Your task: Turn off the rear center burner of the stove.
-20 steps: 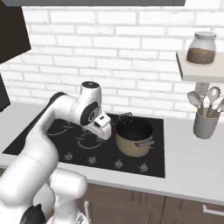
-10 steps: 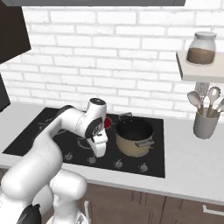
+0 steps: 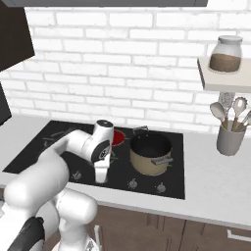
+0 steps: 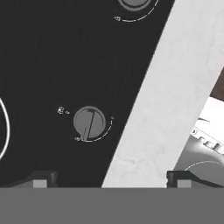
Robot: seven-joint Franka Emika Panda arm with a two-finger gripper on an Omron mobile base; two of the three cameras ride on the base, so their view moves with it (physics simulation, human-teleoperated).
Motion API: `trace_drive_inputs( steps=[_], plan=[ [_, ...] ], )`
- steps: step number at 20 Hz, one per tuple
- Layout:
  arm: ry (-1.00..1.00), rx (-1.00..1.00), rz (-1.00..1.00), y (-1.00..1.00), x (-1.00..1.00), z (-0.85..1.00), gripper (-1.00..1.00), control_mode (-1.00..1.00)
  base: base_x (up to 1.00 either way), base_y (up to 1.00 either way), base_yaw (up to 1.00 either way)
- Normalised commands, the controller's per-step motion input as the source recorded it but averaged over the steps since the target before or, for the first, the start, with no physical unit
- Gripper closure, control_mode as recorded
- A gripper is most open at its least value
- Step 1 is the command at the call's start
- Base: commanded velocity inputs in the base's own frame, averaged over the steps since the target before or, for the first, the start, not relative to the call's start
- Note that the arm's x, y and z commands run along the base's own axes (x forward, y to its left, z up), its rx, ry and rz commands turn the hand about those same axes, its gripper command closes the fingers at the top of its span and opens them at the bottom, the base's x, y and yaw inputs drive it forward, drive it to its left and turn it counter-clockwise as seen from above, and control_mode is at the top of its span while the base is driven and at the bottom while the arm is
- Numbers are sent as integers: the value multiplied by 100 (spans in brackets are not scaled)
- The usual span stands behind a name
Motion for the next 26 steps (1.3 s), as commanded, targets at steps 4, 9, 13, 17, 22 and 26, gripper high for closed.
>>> trace_drive_inputs(
  steps=[4,9,13,17,22,26],
  plan=[
    [-1,0,-5,0,8,-24,-100,-100,0,0,0],
    [0,0,0,0,14,-18,-100,-100,0,0,0],
    [0,0,0,0,2,-36,-100,-100,0,0,0],
    [0,0,0,-1,5,-36,-100,-100,0,0,0],
    [0,0,0,0,16,-9,-100,-100,0,0,0],
    [0,0,0,-1,24,-7,-100,-100,0,0,0]
  ],
)
